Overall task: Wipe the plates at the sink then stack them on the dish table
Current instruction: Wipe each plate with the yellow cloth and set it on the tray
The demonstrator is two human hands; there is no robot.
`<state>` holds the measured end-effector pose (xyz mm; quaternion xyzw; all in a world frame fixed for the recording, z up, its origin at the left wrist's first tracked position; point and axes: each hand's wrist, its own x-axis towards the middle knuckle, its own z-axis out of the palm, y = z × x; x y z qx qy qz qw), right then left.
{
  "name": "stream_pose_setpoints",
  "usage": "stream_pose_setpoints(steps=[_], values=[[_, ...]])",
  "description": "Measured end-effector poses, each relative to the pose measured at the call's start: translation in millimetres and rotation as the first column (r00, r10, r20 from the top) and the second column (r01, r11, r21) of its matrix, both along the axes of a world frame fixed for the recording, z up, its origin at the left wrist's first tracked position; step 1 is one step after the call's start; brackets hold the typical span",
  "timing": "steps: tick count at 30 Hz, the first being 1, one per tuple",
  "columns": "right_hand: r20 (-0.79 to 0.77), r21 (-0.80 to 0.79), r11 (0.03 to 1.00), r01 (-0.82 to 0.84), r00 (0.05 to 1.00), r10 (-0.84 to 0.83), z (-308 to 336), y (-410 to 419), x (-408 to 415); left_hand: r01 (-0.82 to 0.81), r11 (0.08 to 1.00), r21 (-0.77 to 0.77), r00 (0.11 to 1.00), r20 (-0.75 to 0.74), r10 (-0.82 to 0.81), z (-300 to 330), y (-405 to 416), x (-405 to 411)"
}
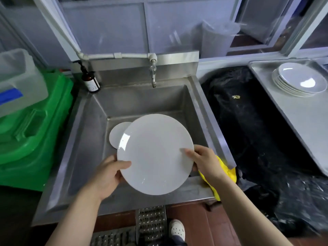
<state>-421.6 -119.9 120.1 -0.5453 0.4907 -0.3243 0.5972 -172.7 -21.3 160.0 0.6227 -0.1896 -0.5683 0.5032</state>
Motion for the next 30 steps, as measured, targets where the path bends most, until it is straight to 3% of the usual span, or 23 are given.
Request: stream_pose_setpoints(steps=[4,6,8,10,12,14,17,22,26,28,30], values=[[-0.064,-0.042,0.996,0.083,0.994,-0.085,-21.6,-6.7,-22.9,-0.074,0.997,0.016,0.996,-0.047,0.075,-17.0,0.0,-26.8],[-0.319,-0.164,0.982,0.089,0.938,-0.138,-38.5,-8.6,-41.2,-0.075,0.997,0.009,0.996,-0.047,0.075,-23.2,-0.6,-32.0],[-0.704,-0.252,0.967,-0.05,0.695,-0.148,-58.3,-7.8,-63.7,-0.073,0.997,0.002,0.996,-0.043,0.073,-26.7,-2.8,-34.0],[-0.891,-0.129,0.972,-0.196,0.453,-0.027,-76.0,-2.7,-82.5,-0.086,0.996,0.005,0.995,-0.05,0.086,-29.6,-6.2,-36.9],[-0.942,-0.018,0.964,-0.264,0.329,0.072,-86.4,5.7,-90.7,-0.093,0.996,0.014,0.994,-0.062,0.094,-33.7,-9.6,-41.6],[-0.954,-0.061,0.951,-0.304,0.297,0.033,-91.5,9.9,-93.5,-0.101,0.994,0.031,0.992,-0.073,0.103,-37.5,-12.6,-46.6],[-0.932,-0.155,0.941,-0.299,0.36,-0.039,-87.5,0.7,-94.2,-0.098,0.994,0.053,0.992,-0.073,0.101,-39.3,-16.6,-54.3],[-0.827,-0.102,0.978,-0.181,0.562,0.017,-74.0,-17.8,-92.2,-0.117,0.992,0.04,0.988,-0.092,0.12,-36.9,-20.4,-61.3],[-0.494,-0.268,0.957,0.108,0.838,-0.233,-39.0,-27.8,-87.4,-0.167,0.986,0.0,0.983,-0.083,0.167,-32.2,-20.8,-51.9],[-0.297,-0.37,0.917,0.15,0.916,-0.27,-11.8,-32.9,-71.5,-0.186,0.982,-0.026,0.981,-0.068,0.184,-29.4,-21.2,-46.6],[-0.193,-0.493,0.865,0.091,0.958,-0.211,18.7,-37.9,-48.1,-0.194,0.979,-0.062,0.98,-0.068,0.189,-26.0,-21.6,-40.5]])
